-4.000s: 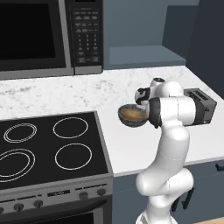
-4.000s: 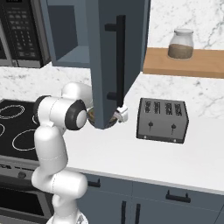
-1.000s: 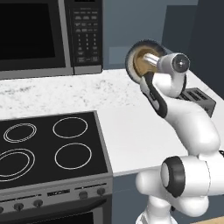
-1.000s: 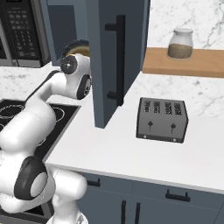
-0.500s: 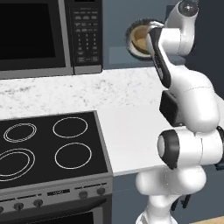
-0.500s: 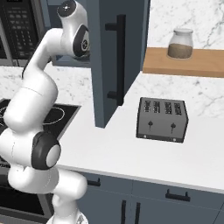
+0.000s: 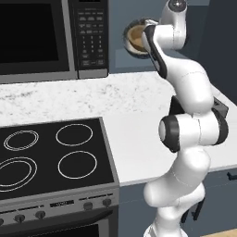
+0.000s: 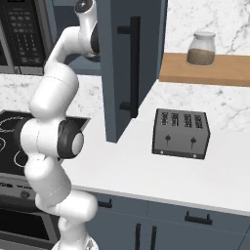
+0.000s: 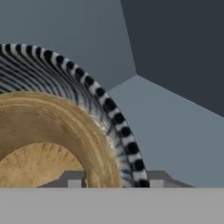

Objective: Pick up the bowls on the counter and stack them on top of one another in the open cabinet. Place the smaller bowl on top of the larger bowl.

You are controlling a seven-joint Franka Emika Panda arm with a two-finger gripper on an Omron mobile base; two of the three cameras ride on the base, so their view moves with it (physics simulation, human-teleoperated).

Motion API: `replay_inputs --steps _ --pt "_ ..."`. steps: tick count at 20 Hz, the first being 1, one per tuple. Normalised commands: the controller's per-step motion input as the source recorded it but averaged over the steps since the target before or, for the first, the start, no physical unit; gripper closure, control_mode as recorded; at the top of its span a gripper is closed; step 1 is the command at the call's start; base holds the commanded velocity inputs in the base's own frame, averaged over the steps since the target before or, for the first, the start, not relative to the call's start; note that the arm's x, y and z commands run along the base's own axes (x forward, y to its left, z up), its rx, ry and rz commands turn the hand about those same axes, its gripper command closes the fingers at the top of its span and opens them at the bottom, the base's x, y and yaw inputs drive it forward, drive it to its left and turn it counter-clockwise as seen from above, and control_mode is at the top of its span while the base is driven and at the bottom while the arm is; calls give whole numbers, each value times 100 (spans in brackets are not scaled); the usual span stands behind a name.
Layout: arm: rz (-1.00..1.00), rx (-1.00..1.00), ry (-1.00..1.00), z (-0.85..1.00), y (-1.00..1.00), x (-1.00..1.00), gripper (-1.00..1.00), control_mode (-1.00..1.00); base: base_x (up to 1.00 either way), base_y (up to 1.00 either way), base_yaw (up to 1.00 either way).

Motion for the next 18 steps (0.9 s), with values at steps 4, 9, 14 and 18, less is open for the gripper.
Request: replay_inputs --steps 4,9,14,18 --pt "0 0 -21 -6 0 -42 -100 -100 0 0 0" --pt "0 1 -35 -17 0 -95 -100 -100 0 0 0" --pt "-2 1 -28 -67 3 -100 -100 -100 0 0 0" --pt "0 -1 -2 -100 18 -100 -100 -100 0 0 0"
